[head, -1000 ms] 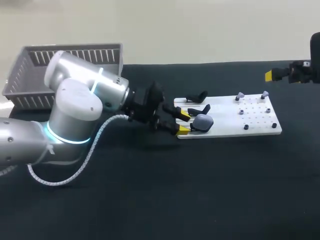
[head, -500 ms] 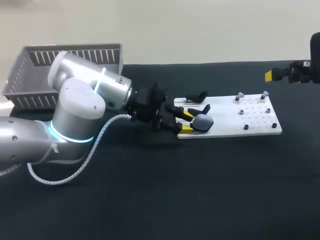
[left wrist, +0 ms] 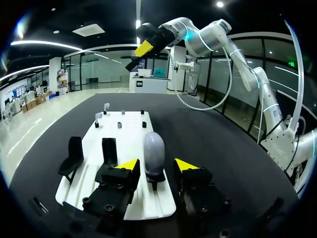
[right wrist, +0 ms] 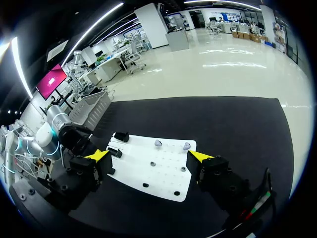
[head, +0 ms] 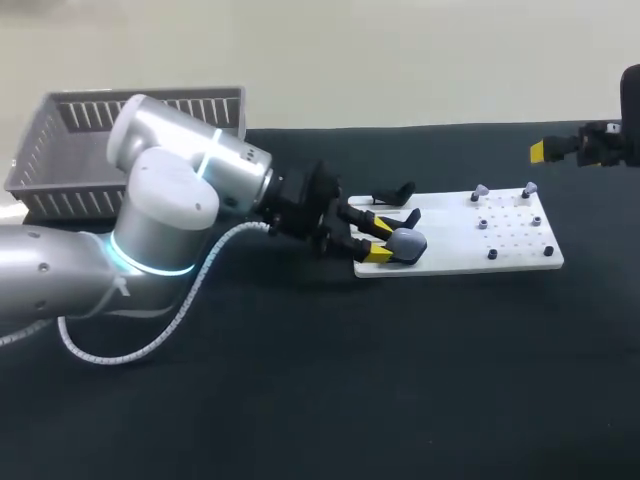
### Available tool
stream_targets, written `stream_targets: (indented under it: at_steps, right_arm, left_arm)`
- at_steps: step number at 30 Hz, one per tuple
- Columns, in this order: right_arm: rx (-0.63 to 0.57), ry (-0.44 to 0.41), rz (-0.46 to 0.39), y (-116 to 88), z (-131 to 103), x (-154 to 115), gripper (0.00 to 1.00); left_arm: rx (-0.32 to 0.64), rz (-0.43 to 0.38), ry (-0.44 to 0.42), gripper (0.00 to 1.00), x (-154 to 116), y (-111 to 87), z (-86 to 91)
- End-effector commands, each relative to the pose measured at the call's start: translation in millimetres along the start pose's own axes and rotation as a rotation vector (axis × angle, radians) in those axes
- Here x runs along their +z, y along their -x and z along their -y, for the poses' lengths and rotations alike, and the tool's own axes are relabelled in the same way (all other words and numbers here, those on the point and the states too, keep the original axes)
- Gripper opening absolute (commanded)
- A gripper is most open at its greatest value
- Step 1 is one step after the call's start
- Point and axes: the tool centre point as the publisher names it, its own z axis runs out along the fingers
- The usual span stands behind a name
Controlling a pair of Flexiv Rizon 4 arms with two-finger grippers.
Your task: Pick up each earbud case from the left stands, insert the matching earbuds, close the lid, and place the case in the box.
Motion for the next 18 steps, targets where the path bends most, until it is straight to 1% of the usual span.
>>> stream_targets:
  at_steps: [1,8,18]
  right_arm:
    - [-0.001,0.000,0.000,-0.3,0.1,-0.3,1.00]
    - [-0.001,0.000,0.000,-0.3,0.1,-0.3,1.00]
    - [-0.001,0.000,0.000,-0.3,0.1,-0.3,1.00]
  left_arm:
    - [0.000,0.000,-0.009,0.49,2.9,-1.9,-4.3]
    - [-0.004,0.001,-0.008,0.47,3.7,-1.9,-4.9]
    - [0.002,0.004,-0.023,0.47,8.6,-0.7,-6.5]
